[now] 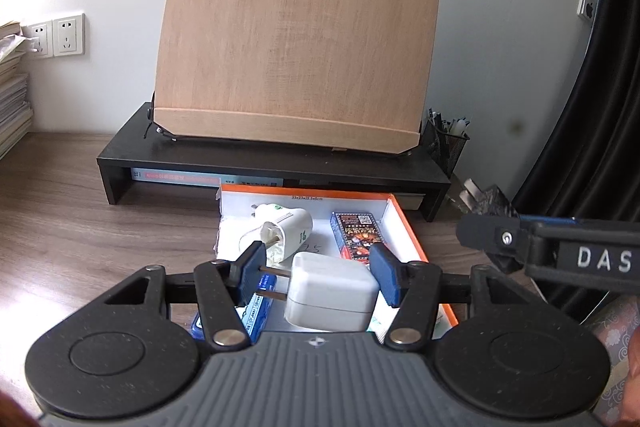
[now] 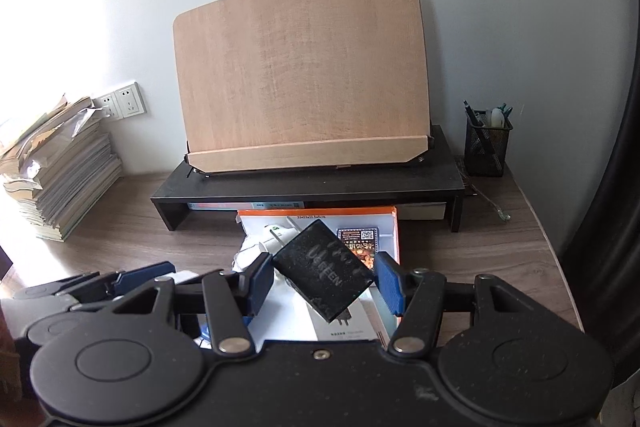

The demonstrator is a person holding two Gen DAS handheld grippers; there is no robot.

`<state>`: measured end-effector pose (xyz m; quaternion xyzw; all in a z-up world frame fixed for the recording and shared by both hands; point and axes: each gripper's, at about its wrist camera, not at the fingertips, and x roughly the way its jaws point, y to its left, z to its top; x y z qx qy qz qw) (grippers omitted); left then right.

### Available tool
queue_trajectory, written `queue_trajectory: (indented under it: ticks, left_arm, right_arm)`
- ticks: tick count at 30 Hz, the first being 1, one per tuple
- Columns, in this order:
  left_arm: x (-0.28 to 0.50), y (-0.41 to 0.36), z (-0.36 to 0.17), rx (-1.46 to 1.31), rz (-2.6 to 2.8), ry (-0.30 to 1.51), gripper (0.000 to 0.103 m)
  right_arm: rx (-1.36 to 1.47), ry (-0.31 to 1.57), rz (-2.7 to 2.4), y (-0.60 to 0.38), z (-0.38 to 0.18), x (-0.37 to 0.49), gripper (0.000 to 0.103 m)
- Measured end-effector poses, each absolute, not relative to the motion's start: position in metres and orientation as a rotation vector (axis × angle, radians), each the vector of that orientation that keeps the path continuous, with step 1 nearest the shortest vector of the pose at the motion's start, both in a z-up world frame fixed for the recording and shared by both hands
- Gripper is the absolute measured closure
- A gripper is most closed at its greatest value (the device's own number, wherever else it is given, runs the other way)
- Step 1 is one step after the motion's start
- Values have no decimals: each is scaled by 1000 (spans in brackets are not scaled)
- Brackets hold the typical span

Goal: Organize rigid objects
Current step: 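Carry the white and black chargers over the white box with both tools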

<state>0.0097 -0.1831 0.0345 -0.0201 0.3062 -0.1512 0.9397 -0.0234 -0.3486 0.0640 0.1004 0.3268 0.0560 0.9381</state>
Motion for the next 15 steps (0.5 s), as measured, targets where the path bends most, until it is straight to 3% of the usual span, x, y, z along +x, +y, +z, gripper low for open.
queue_trajectory:
  ticks: [15]
  left_arm:
    - [34, -180, 19, -69, -296, 679, 45]
  right_arm:
    - [198, 710, 123, -349, 52, 15, 35]
